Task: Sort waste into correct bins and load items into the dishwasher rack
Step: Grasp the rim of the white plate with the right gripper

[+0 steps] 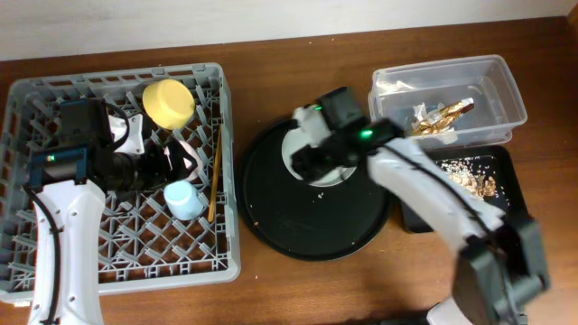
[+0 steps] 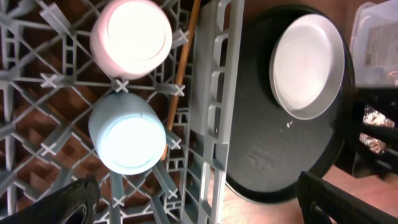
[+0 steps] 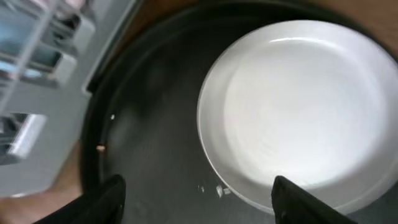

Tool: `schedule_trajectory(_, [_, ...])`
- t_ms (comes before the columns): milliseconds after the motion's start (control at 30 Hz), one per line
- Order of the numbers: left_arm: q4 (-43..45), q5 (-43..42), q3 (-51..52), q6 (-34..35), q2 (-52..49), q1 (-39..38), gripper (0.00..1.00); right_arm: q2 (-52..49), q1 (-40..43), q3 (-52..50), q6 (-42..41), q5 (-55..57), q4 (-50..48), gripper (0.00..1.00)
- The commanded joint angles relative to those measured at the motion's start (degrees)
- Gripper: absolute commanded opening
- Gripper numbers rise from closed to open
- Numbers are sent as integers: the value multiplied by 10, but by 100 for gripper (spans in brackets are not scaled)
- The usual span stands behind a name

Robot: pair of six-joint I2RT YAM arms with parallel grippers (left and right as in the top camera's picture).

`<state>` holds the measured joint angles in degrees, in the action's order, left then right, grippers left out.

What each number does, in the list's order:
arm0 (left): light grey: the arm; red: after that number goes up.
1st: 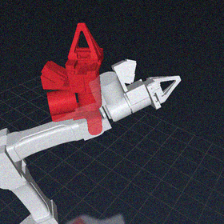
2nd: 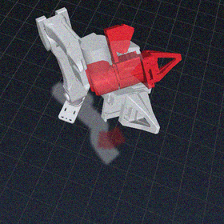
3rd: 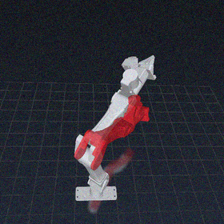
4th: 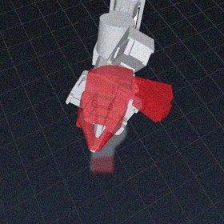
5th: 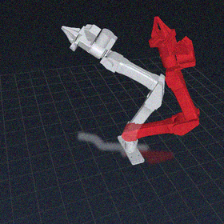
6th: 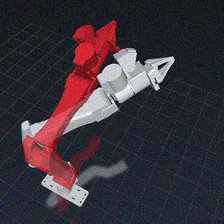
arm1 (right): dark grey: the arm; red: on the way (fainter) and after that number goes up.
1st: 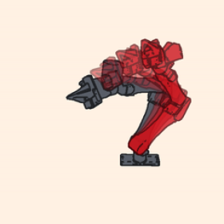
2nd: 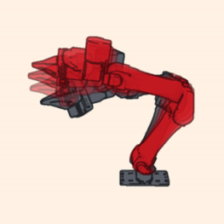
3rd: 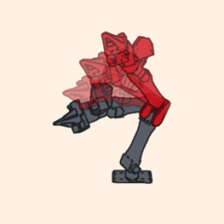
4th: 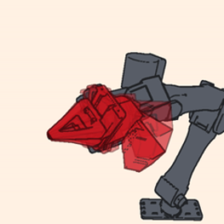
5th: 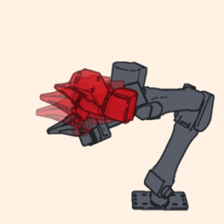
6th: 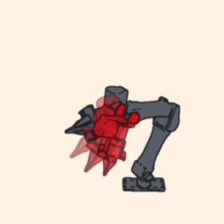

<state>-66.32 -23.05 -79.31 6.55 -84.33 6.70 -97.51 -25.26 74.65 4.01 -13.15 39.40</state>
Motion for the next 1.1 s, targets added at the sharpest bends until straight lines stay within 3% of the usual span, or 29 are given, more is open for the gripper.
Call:
schedule_trajectory(0, [1,-12,-7,3,4,-1,99,-72,-51,4,-5,105,-75,76])
schedule_trajectory(167, [1,-12,-7,3,4,-1,99,-124,-59,4,-33,123,-140,64])
schedule_trajectory(700, [1,-12,-7,3,4,-1,99,-214,-59,3,-80,104,-177,62])
schedule_trajectory(800, [1,-12,-7,3,4,-1,99,-214,-59,3,-80,101,-178,25])
schedule_trajectory(900, [1,-12,-7,3,4,-1,99,-208,-59,4,-80,71,-177,4])
schedule_trajectory(1067, [1,-12,-7,3,4,-1,99,-142,-59,72,-82,5,-122,4])
